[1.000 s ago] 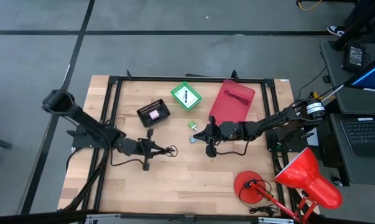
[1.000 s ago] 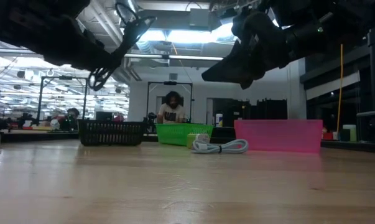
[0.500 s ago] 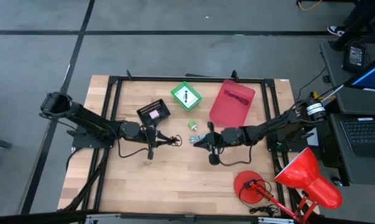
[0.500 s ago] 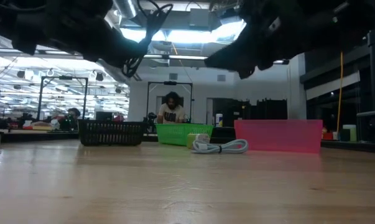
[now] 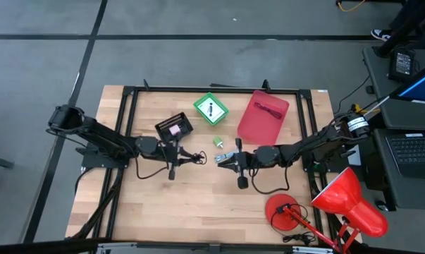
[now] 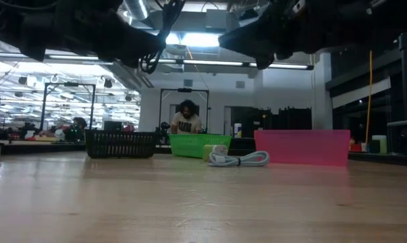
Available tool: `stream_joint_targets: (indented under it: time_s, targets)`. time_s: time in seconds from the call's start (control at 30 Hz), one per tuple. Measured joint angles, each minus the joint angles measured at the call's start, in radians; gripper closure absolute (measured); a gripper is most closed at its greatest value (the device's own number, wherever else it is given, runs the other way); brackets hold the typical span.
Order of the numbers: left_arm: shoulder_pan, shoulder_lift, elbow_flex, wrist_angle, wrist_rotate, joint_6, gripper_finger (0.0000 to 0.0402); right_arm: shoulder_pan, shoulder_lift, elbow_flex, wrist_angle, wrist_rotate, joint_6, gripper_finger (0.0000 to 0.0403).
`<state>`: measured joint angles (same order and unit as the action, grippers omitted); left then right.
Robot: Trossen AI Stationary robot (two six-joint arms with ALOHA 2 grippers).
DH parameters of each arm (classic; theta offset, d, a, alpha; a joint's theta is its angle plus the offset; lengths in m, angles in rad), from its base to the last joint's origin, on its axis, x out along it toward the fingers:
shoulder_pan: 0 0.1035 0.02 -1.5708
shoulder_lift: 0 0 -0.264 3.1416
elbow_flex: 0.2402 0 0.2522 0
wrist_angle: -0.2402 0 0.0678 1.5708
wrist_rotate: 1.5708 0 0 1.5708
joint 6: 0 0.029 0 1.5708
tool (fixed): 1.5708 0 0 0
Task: Pick and place items into bin
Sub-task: Put the black charger cable into the pink bin
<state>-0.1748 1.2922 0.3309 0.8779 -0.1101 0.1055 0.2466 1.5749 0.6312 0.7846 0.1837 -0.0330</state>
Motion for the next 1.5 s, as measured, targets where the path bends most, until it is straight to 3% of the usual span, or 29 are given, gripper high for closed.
stream_joint_targets:
  time_s: [0.17,0.27,0.47,0.63,0.83,1.1,1.5]
  targets:
    - [0.001,0.073,0.000,0.116,-0.025,-0.018,0.0385,0.000,0.000,0.008,0.035,0.000,-0.024,0.0402]
    - [0.001,0.130,0.000,0.199,-0.091,-0.047,0.0385,0.000,0.000,0.025,0.036,0.000,-0.051,0.0389]
    - [0.000,0.232,0.005,0.369,-0.116,-0.061,0.0385,-0.003,0.000,0.041,0.035,0.000,-0.055,0.0321]
    - [-0.001,0.278,0.033,0.378,-0.095,-0.090,0.0385,-0.015,0.000,0.041,0.035,0.000,-0.055,0.0263]
    - [-0.024,0.359,0.105,0.376,-0.058,-0.042,0.0384,-0.016,0.000,0.041,0.037,0.001,-0.054,0.0222]
    - [-0.028,0.448,0.196,0.374,-0.059,-0.009,0.0384,-0.016,0.000,0.041,0.041,0.001,-0.050,0.0210]
    - [-0.027,0.457,0.228,0.352,-0.049,0.013,0.0384,-0.016,0.000,0.041,0.041,0.000,-0.024,0.0215]
